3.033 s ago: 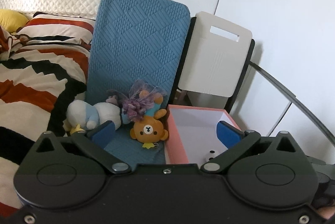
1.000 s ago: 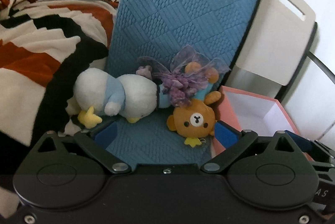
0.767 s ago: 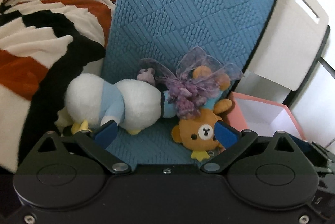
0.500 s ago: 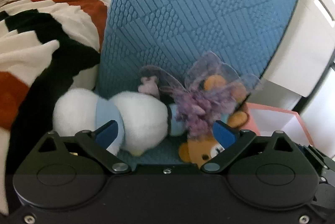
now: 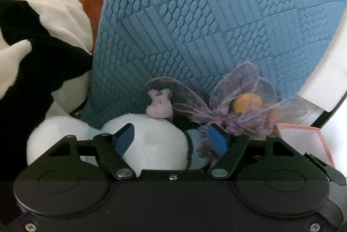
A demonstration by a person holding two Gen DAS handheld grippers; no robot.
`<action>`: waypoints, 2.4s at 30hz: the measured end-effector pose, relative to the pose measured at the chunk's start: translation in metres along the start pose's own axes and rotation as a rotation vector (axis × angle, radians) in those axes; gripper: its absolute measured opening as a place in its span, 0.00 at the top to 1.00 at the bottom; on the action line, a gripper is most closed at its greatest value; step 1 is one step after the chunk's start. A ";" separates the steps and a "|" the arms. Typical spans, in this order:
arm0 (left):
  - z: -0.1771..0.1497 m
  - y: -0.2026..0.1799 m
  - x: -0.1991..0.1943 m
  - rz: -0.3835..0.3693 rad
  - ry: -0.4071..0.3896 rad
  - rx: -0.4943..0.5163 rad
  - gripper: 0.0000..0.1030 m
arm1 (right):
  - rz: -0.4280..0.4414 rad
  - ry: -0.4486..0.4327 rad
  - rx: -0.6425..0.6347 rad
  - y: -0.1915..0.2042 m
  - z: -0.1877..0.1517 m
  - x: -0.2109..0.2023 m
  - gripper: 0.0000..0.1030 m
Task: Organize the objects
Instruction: 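Grasp the small lavender plush with left tool while right tool grasps the purple tulle, then lift the lavender plush with left tool while right tool lifts the tulle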
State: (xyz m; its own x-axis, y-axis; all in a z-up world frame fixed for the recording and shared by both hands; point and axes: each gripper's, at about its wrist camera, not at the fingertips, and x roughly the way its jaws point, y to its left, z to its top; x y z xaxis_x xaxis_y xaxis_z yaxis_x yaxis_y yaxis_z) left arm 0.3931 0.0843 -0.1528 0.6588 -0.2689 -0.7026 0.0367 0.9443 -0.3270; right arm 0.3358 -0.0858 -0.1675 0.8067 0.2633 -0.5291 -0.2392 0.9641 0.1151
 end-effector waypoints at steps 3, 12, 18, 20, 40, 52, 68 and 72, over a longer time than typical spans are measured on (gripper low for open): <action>0.002 0.005 0.013 -0.010 0.016 -0.017 0.37 | 0.001 0.024 -0.006 -0.003 -0.001 0.013 0.52; 0.013 0.008 0.043 0.009 0.014 -0.019 0.45 | 0.014 0.063 -0.008 -0.009 -0.011 0.034 0.61; 0.012 0.007 0.059 0.042 0.021 0.005 0.55 | 0.014 0.083 0.016 -0.017 -0.010 0.043 0.76; 0.011 0.007 0.062 0.044 0.020 0.003 0.60 | 0.024 0.089 0.009 -0.017 -0.011 0.045 0.78; 0.002 -0.011 -0.027 0.005 -0.091 -0.012 0.75 | 0.060 0.027 0.061 -0.011 0.013 -0.032 0.95; -0.074 -0.015 -0.096 0.090 -0.083 0.056 0.75 | 0.044 0.083 0.047 0.012 -0.027 -0.097 0.95; -0.179 -0.009 -0.105 0.146 0.074 0.009 0.74 | 0.025 0.235 -0.009 0.030 -0.126 -0.118 0.93; -0.180 -0.005 -0.103 0.167 0.079 0.006 0.58 | 0.049 0.225 -0.012 0.032 -0.128 -0.124 0.92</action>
State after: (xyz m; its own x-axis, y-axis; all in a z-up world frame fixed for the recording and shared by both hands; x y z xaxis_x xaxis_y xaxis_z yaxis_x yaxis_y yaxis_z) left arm 0.1899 0.0730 -0.1919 0.5948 -0.1220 -0.7945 -0.0634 0.9782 -0.1977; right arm 0.1589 -0.0919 -0.2059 0.6536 0.2944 -0.6972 -0.2825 0.9496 0.1361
